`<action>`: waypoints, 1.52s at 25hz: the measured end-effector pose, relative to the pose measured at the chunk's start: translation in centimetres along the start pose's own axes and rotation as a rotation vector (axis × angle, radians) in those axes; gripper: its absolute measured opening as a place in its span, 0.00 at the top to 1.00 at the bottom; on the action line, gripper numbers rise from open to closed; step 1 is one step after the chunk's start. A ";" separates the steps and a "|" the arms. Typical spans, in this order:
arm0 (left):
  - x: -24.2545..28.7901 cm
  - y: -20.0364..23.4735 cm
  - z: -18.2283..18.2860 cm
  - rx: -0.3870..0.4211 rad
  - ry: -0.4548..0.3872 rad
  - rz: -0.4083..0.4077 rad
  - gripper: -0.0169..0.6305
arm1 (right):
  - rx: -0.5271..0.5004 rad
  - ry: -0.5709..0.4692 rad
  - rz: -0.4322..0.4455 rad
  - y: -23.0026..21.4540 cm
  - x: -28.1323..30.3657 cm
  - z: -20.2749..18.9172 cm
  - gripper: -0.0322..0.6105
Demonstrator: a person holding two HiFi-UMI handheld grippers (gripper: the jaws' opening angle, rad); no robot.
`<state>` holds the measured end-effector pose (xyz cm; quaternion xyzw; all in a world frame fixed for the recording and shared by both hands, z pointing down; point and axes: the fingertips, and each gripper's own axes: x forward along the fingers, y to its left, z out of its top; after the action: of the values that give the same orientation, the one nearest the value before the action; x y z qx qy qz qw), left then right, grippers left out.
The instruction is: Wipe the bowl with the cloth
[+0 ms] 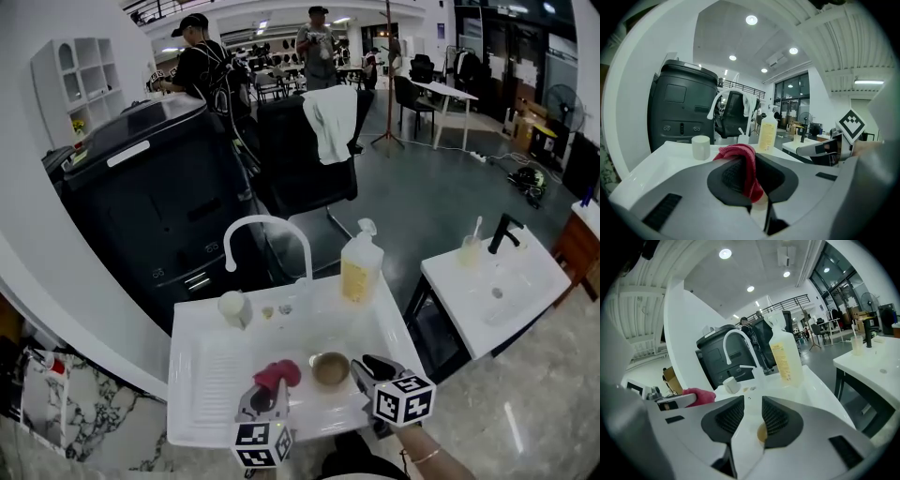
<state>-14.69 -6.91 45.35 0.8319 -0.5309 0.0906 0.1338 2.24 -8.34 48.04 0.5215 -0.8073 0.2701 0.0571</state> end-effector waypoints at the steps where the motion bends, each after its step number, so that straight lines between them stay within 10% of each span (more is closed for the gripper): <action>1: 0.3 0.3 0.1 -0.003 0.003 0.007 0.90 | -0.002 0.006 0.004 -0.1 0.6 0.2 0.78; 38: 13.2 4.5 -2.7 -0.099 0.154 0.159 0.90 | -0.084 0.631 -0.019 -13.5 21.1 -14.8 0.74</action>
<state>-13.23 -19.17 52.38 0.7701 -0.5871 0.1383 0.2076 1.74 -22.30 73.57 0.4168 -0.7553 0.3844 0.3288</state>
